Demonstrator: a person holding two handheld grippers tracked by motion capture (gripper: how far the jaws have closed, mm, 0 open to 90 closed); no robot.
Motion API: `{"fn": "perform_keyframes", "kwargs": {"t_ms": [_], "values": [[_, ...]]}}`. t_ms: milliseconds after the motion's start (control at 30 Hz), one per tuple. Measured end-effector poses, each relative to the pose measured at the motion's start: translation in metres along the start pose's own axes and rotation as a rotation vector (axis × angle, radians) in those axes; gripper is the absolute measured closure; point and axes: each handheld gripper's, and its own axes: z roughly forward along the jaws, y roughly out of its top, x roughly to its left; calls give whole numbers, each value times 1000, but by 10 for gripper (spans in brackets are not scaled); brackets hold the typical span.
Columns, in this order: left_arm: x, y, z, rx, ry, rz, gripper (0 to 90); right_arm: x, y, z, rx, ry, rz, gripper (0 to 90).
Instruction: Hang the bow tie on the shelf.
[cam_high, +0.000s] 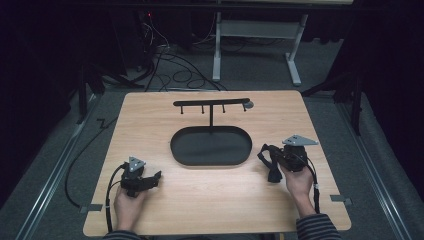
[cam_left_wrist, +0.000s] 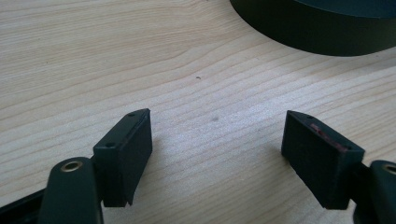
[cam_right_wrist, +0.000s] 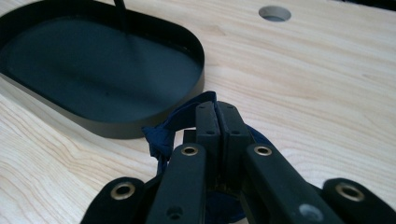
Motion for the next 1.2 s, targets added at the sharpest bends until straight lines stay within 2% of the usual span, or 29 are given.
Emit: {"fn": "perform_keyframes", "kwargs": {"t_ms": [500, 700, 767, 1200], "values": [[0, 0, 0, 0, -1, -1, 252, 5, 37, -21, -73, 25, -42, 900], [0, 0, 0, 0, -1, -1, 249, 5, 55, -22, -104, 47, -36, 900], [0, 0, 0, 0, -1, -1, 248, 6, 59, -23, -115, 51, -51, 900], [0, 0, 0, 0, -1, -1, 250, 10, 85, -23, -168, 97, -48, 900]]}}
